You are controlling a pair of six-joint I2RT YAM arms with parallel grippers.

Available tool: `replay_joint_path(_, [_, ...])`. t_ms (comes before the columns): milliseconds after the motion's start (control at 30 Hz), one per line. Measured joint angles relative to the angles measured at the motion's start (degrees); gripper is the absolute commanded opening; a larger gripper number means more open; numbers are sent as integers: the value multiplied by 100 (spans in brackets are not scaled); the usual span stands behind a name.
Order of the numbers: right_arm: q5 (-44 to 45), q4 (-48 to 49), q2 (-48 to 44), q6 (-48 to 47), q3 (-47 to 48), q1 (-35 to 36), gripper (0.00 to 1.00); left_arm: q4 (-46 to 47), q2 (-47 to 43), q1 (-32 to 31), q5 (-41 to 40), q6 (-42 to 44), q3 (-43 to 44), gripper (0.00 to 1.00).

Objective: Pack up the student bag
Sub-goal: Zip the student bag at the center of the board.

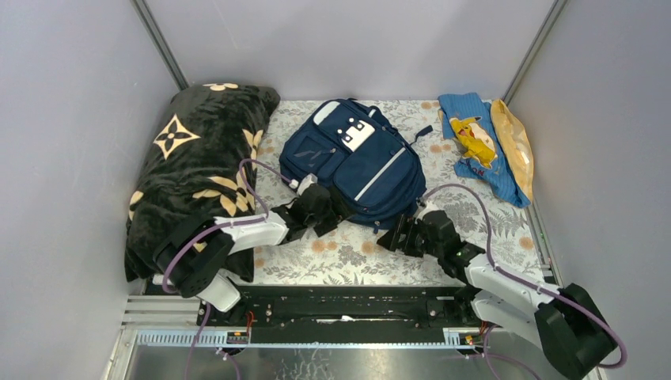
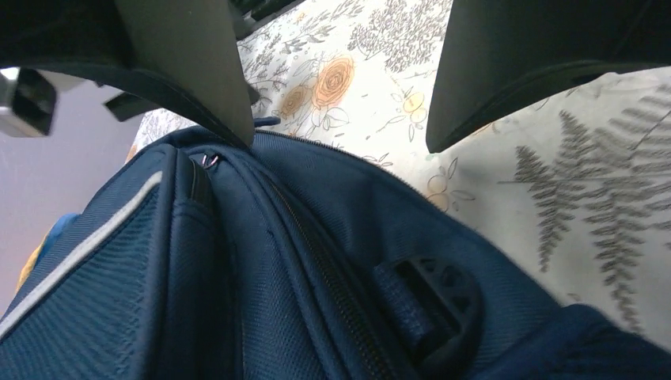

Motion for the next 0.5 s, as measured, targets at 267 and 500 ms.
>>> replay_joint_path(267, [118,2037,1394,354,-337,385,78,675,448,2,125,-369,0,40])
replay_joint_path(500, [133,3189,2474,479,-129,468,65,682,448,55,111,-402,0,22])
